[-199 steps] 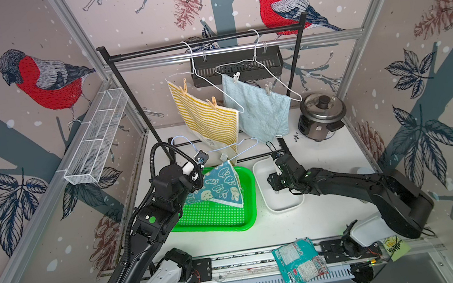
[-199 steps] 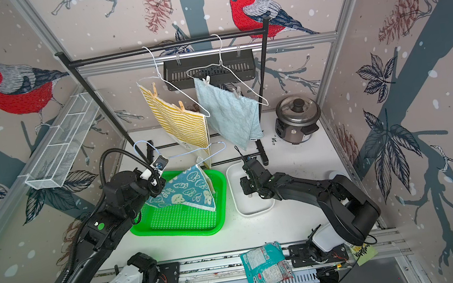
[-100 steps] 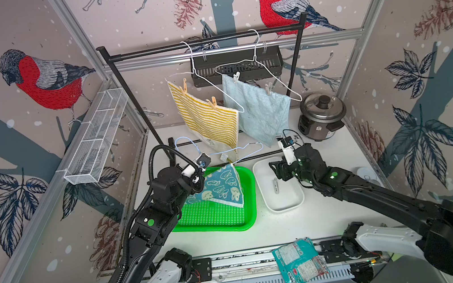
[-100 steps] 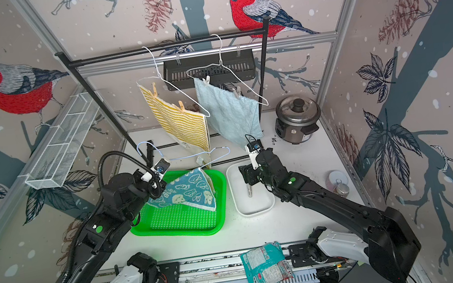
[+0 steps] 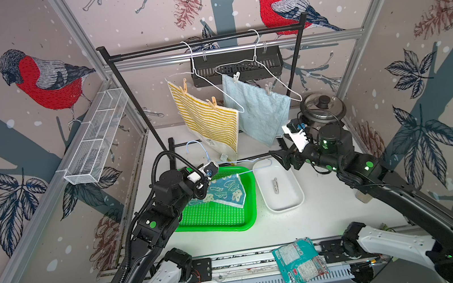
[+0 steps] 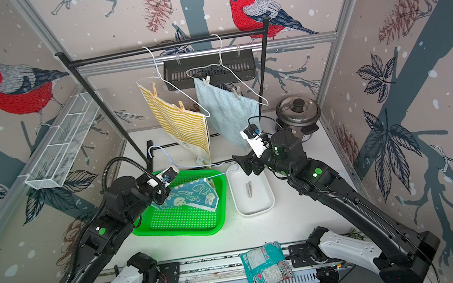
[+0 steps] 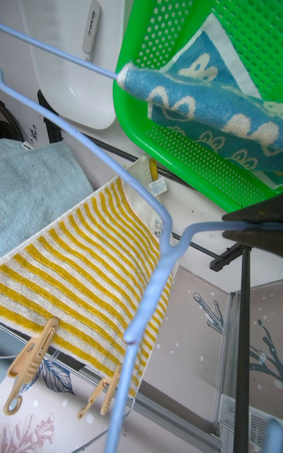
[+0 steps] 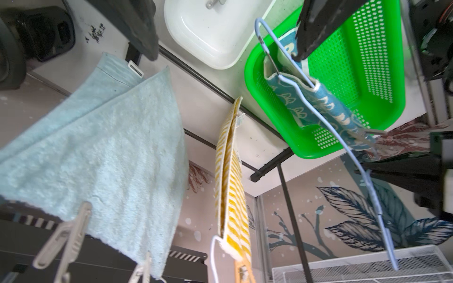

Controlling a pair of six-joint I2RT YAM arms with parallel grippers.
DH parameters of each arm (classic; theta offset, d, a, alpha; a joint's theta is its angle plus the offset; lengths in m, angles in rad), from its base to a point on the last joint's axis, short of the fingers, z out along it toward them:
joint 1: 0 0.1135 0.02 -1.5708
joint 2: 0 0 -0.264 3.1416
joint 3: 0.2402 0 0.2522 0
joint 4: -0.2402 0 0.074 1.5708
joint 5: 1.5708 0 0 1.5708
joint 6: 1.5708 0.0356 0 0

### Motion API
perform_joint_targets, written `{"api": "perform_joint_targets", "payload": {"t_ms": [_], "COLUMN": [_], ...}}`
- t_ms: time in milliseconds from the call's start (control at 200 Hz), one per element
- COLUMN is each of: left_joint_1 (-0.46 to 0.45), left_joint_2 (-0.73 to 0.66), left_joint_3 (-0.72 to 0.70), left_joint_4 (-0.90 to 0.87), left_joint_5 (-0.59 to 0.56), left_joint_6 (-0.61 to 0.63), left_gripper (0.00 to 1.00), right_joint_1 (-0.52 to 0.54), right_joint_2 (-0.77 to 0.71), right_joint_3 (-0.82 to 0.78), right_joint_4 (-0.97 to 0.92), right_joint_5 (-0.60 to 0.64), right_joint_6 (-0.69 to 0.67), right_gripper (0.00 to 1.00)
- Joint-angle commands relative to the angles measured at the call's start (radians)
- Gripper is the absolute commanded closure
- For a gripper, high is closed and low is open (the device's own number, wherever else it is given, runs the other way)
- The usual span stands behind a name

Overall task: Remove the clothespins securing towels to the hanger
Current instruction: Remove the clothespin from the hanger.

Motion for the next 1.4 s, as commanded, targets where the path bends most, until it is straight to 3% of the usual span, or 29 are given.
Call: {"api": "perform_joint_targets", "payload": {"t_ms": [0, 280, 670, 1136, 1396], "left_joint_1": [0.0, 0.001, 0.001, 0.0, 0.0], "left_joint_2": [-0.008, -0.034, -0.015, -0.003, 0.001], "left_joint_3": [-0.003, -0.032, -0.028, -0.031, -0.031], "left_joint_4": [0.068, 0.093, 0.097, 0.105, 0.105], "left_joint_5": [0.058, 0.164, 0.187, 0.203, 0.204], "left_joint_6": [0.06, 0.113, 0.106, 0.1, 0.096], "left_gripper": [1.0, 1.0, 1.0, 1.0, 1.0], "right_joint_1": [0.002, 0.066, 0.182, 0.207, 0.213], "right_joint_2": [0.032, 0.212, 0.437, 0.579, 0.631], "right_joint_3": [0.055, 0.199, 0.349, 0.404, 0.414], "right_joint_4": [-0.1, -0.062, -0.027, 0.07, 0.118], "right_joint_5": [-0.101, -0.216, -0.271, -0.402, -0.482], "right_joint_6": [-0.081, -0.076, 0.007, 0.117, 0.171], "right_gripper": [0.12, 0.13, 0.2, 0.37, 0.52]}}
